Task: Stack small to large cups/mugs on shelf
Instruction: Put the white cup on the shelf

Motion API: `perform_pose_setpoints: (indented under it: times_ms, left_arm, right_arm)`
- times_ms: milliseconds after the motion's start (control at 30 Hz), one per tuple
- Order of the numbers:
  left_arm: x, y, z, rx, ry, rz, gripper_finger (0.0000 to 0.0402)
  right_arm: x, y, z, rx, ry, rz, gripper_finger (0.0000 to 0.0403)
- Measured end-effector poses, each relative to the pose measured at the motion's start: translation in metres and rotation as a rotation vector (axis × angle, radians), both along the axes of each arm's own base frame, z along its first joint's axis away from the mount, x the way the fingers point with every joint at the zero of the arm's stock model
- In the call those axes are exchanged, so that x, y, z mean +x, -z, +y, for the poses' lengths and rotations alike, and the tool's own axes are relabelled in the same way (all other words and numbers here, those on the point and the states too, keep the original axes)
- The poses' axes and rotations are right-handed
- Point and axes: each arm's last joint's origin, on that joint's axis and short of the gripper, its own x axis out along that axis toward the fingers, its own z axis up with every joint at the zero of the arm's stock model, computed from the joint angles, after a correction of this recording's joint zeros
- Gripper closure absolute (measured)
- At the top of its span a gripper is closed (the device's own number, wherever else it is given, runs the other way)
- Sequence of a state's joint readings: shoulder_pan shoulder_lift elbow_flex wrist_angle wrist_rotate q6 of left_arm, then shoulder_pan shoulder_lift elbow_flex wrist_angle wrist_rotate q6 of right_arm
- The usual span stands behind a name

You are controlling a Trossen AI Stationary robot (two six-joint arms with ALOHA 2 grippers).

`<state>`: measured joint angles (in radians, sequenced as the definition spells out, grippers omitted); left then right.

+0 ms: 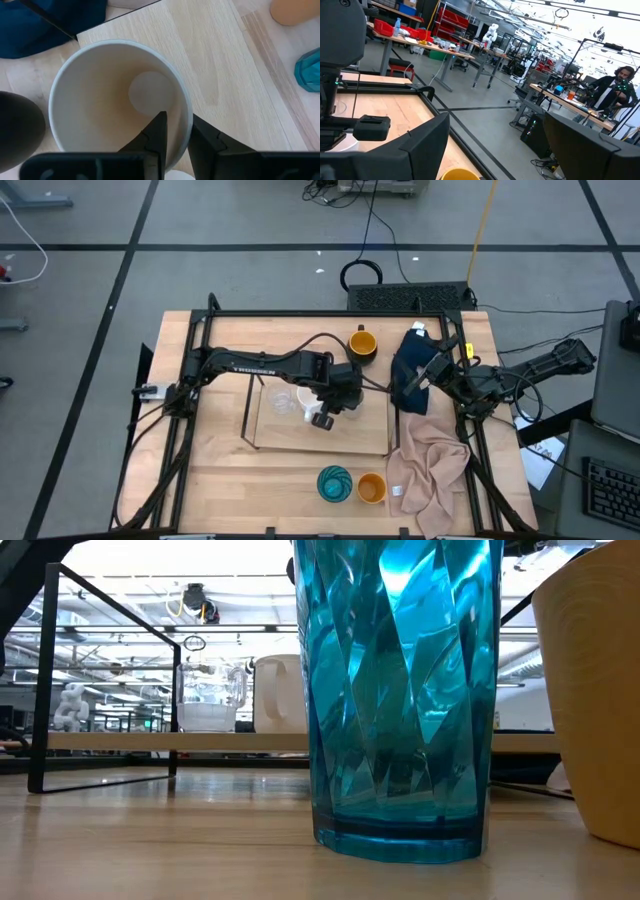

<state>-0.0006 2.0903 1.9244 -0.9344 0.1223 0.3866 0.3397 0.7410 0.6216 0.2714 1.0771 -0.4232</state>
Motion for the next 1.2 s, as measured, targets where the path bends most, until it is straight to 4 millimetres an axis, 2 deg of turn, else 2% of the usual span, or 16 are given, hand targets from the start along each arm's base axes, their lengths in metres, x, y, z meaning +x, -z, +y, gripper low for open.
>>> perform_pose_setpoints:
  times_ms: [433, 533, 700, 833, 1000, 1200]
  left_arm:
    - [-0.0001, 0.0001, 0.001, -0.012, -0.015, 0.004, 0.0329]
    - [0.0, 0.0, 0.001, -0.026, -0.042, 0.006, 0.0301]
    - [-0.0001, 0.0, 0.0012, -0.025, -0.054, 0.008, 0.022]
    - [0.0001, 0.0, 0.0023, 0.016, -0.07, 0.004, 0.0175]
    - [0.0005, -0.0015, 0.0016, 0.033, -0.079, -0.002, 0.015]
    - [0.0016, -0.0096, -0.0063, 0.037, -0.077, -0.023, 0.0139]
  right_arm:
    - [0.0, 0.0, 0.0, 0.0, 0.0, 0.0, 0.009]
    - [0.0, 0.0, 0.0, 0.0, 0.0, 0.0, 0.009]
    - [0.0, 0.0, 0.0, 0.002, 0.0, -0.001, 0.009]
    - [-0.0001, 0.0, 0.0, 0.008, 0.0, -0.008, 0.009]
    - [0.0, 0.0, 0.0, 0.008, 0.0, -0.008, 0.009]
    - [0.0, 0.0, 0.0001, 0.008, -0.001, -0.007, 0.009]
